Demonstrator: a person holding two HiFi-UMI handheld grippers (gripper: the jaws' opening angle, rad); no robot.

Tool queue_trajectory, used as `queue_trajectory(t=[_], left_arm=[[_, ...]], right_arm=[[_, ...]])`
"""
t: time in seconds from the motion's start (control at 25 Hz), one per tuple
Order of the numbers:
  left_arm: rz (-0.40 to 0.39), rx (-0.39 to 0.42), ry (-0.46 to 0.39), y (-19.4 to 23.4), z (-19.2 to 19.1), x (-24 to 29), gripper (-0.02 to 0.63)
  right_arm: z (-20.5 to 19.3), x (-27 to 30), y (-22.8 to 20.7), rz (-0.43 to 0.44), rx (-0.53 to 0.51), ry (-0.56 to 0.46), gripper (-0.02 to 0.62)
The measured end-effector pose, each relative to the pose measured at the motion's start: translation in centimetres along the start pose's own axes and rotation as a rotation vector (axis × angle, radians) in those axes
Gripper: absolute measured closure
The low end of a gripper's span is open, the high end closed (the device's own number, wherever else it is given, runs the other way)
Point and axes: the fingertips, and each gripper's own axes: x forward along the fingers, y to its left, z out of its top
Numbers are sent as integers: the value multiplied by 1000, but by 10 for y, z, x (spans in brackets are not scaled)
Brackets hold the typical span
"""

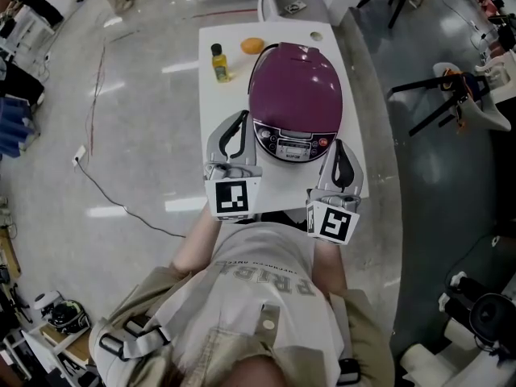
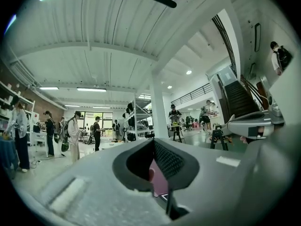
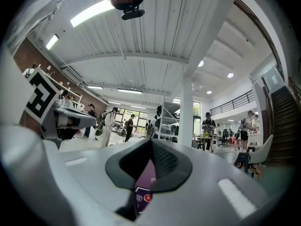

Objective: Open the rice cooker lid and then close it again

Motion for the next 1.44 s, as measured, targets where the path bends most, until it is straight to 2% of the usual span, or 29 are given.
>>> queue_trajectory(t=[0.36,0.6,1.44], left_arm=[[-7,3,23,-4,-1,-3,600],[-10,24,40,-4,-2,-5,600],[-59,40,78,-18,-15,2,600]], right_arm=[[8,-3,-3,2,-1,-19,594],[-2,-4,-3,-4,-23,29,595],[-15,0,-5,15,-40,69,595]])
